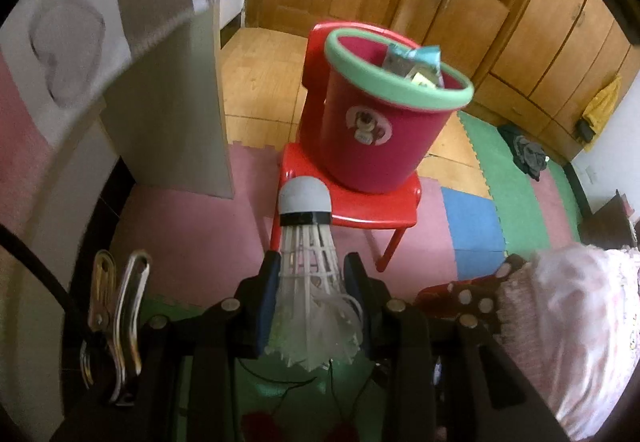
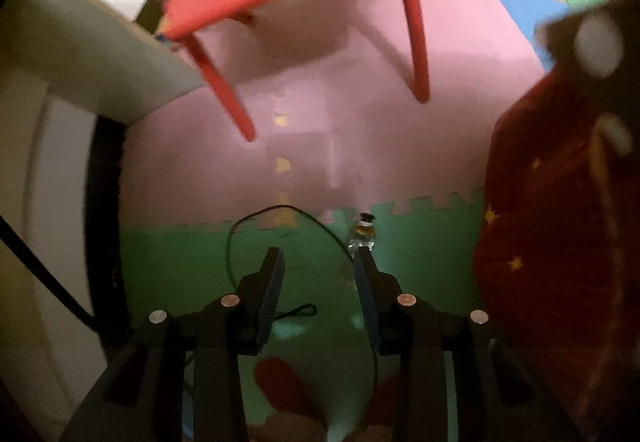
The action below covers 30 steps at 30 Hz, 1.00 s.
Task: Collect trash
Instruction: 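Bring the held shuttlecock and tube above the red bucket's opening with both grippers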
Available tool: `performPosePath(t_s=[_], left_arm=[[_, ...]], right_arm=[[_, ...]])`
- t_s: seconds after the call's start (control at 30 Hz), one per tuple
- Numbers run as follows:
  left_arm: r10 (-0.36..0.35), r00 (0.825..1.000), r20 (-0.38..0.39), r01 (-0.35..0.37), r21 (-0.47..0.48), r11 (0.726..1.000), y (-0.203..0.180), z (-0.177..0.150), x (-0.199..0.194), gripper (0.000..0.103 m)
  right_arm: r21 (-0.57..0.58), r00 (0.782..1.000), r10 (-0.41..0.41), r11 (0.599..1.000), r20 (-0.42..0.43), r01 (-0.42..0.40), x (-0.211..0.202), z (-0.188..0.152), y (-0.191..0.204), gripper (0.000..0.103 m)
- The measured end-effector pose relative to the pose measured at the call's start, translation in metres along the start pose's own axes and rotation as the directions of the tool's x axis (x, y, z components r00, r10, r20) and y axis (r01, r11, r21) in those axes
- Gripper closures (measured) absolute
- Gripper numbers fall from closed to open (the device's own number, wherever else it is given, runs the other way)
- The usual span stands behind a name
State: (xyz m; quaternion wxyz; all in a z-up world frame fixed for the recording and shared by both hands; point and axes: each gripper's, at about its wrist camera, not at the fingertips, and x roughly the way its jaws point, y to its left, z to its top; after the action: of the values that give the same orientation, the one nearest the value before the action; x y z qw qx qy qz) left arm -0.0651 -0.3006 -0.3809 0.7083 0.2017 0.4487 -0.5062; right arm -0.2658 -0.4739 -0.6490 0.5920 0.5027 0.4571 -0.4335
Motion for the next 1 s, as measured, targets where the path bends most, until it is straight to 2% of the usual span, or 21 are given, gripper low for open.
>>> performPosePath(t_s=[0.23, 0.4, 0.6, 0.87, 1.0], left_arm=[[-0.005, 1.0, -0.003, 0.005, 0.015, 1.0, 0.008, -0.029, 0.049, 0.069], [0.008, 1.0, -0.005, -0.008, 0.037, 0.999, 0.014, -0.043, 0.07, 0.069], [0.025, 1.0, -0.013, -0.024, 0.041, 0.999, 0.023, -0.054, 0.086, 0.069], [0.039, 0.999, -0.031, -0.038, 0.027, 0.999, 0.035, -0.066, 0.1, 0.069], [0.033, 0.999, -0.036, -0.032, 0.014, 0.999, 0.037, -0.067, 0.104, 0.069]], right_arm=[[0.044, 0.998, -0.058, 0.997, -0.025, 0.059, 0.082, 0.002, -0.01, 0.066], [0.069, 0.996, -0.085, 0.994, -0.031, 0.087, 0.122, 0.004, -0.013, 0.066], [0.046, 0.991, -0.124, 0.991, -0.041, 0.125, 0.167, 0.0, -0.018, 0.066], [0.064, 0.984, -0.167, 0.983, -0.053, 0.171, 0.197, -0.002, -0.026, 0.066], [0.025, 0.978, -0.207, 0.978, -0.031, 0.208, 0.198, -0.005, -0.018, 0.066]])
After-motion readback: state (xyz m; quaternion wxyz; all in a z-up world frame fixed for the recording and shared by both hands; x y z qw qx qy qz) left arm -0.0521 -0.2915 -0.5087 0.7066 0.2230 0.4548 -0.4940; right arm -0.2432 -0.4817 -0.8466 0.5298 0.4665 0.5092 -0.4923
